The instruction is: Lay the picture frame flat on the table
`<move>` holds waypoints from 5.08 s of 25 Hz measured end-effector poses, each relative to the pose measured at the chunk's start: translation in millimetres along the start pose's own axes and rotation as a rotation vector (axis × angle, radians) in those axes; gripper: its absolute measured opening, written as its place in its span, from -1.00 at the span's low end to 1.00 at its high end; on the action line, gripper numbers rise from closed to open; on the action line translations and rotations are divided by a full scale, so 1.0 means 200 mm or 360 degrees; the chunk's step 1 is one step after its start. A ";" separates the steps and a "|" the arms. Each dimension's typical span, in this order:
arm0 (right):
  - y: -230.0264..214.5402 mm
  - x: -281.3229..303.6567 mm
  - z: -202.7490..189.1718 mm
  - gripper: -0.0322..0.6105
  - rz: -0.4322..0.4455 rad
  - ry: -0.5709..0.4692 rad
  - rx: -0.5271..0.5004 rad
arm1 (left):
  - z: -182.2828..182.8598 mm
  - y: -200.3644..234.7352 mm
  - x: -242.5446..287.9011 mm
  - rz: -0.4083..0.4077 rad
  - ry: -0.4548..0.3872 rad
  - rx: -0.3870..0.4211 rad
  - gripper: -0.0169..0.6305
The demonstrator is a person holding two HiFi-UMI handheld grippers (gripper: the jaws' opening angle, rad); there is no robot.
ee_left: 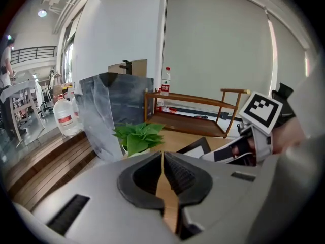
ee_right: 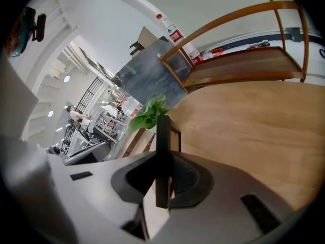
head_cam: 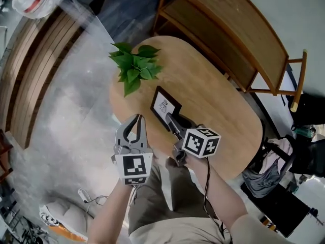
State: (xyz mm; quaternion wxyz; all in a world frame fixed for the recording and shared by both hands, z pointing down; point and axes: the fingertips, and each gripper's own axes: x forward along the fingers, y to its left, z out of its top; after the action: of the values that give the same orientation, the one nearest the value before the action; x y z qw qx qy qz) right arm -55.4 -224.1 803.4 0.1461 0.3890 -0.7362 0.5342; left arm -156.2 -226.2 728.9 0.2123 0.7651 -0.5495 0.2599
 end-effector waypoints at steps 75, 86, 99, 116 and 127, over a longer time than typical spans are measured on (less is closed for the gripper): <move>1.48 -1.87 0.93 -0.88 -0.0008 -0.0919 -0.1256 | 1.50 -0.33 -1.50 0.0021 -0.0691 0.0300 -0.90; 1.78 -2.36 0.85 -0.89 0.0084 -0.1104 -0.1354 | 1.65 -0.40 -2.03 0.0124 -0.0879 0.0339 -0.90; 1.93 -2.60 0.71 -0.89 0.0141 -0.1104 -0.1497 | 1.68 -0.42 -2.28 0.0178 -0.0978 0.0418 -0.90; 1.95 -2.62 0.70 -0.91 0.0133 -0.1104 -0.1564 | 1.67 -0.47 -2.33 0.0157 -0.0995 0.0406 -0.90; 1.95 -2.62 0.65 -0.91 0.0129 -0.1084 -0.1539 | 1.63 -0.46 -2.35 0.0166 -0.0962 0.0387 -0.90</move>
State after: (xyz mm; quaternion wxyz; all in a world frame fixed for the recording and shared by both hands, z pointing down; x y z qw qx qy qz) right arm 29.6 -72.7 159.4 0.0416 0.3994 -0.9158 -0.0118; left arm -137.6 -54.0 176.2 -0.0669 0.7982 -0.5910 0.0955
